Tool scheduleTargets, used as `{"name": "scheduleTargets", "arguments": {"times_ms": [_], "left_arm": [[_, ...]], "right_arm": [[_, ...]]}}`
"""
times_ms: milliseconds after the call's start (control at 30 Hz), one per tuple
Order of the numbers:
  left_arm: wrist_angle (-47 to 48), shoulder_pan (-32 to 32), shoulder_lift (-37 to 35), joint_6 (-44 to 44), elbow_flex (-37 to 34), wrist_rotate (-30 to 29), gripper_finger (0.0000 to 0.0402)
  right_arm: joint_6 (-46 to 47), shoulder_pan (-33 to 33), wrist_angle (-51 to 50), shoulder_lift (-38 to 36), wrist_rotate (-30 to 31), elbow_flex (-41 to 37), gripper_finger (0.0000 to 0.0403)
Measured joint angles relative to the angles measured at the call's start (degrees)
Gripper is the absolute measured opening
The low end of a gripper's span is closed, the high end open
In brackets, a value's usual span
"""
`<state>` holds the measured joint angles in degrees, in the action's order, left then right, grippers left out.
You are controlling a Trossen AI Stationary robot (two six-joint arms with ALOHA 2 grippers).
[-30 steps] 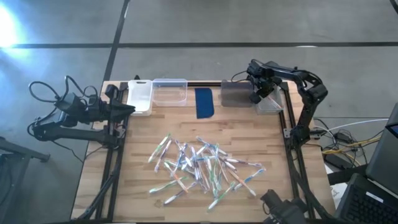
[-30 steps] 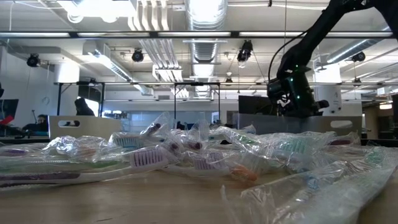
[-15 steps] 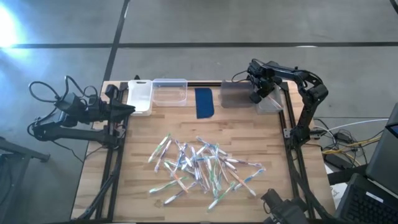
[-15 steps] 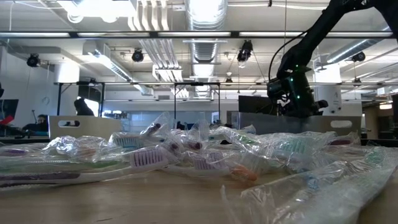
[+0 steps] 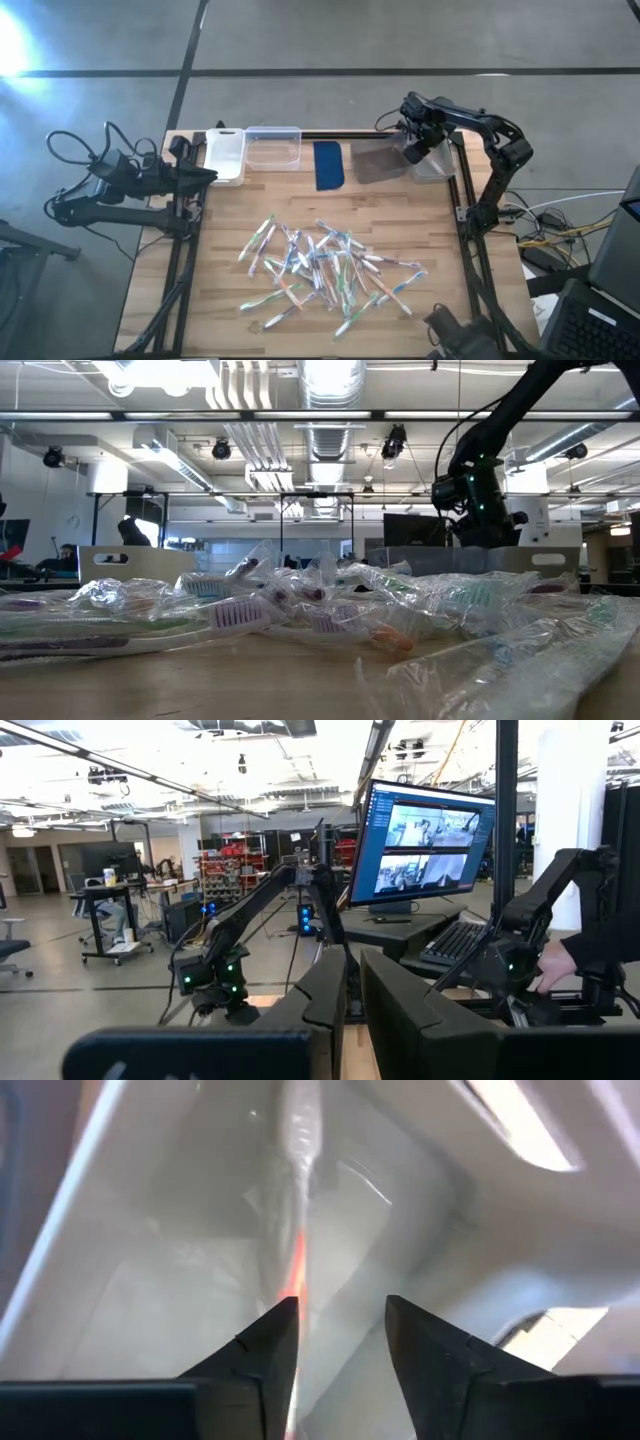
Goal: Pick & Place Toothbrushes
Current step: Adjust the black bin on the table
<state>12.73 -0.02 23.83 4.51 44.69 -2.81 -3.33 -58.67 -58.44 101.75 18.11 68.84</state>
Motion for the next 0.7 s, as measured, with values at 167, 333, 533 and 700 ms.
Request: {"name": "scheduleTargets", "arguments": {"times_ms": [167, 333, 533, 700], "left_arm": [[0.0, 0.01, 0.0, 0.0, 0.0, -0.02, 0.0042], [0.0, -0.01, -0.01, 0.0, 0.0, 0.0, 0.0042], [0.0, 0.0, 0.0, 0.0, 0.0, 0.0, 0.0042], [-0.01, 0.0, -0.01, 0.0, 0.0, 0.0, 0.0042]], "right_arm": [[1.01, 0.48, -0.67, -4.88, -1.78, 0.37, 0.0169], [5.81, 3.01, 1.89, -10.83, -11.54, 3.49, 0.017], [7.84, 12.38, 9.32, -14.86, -16.94, 7.52, 0.0122], [5.98, 22.29, 11.3, -12.77, -17.16, 10.29, 0.0064]]}}
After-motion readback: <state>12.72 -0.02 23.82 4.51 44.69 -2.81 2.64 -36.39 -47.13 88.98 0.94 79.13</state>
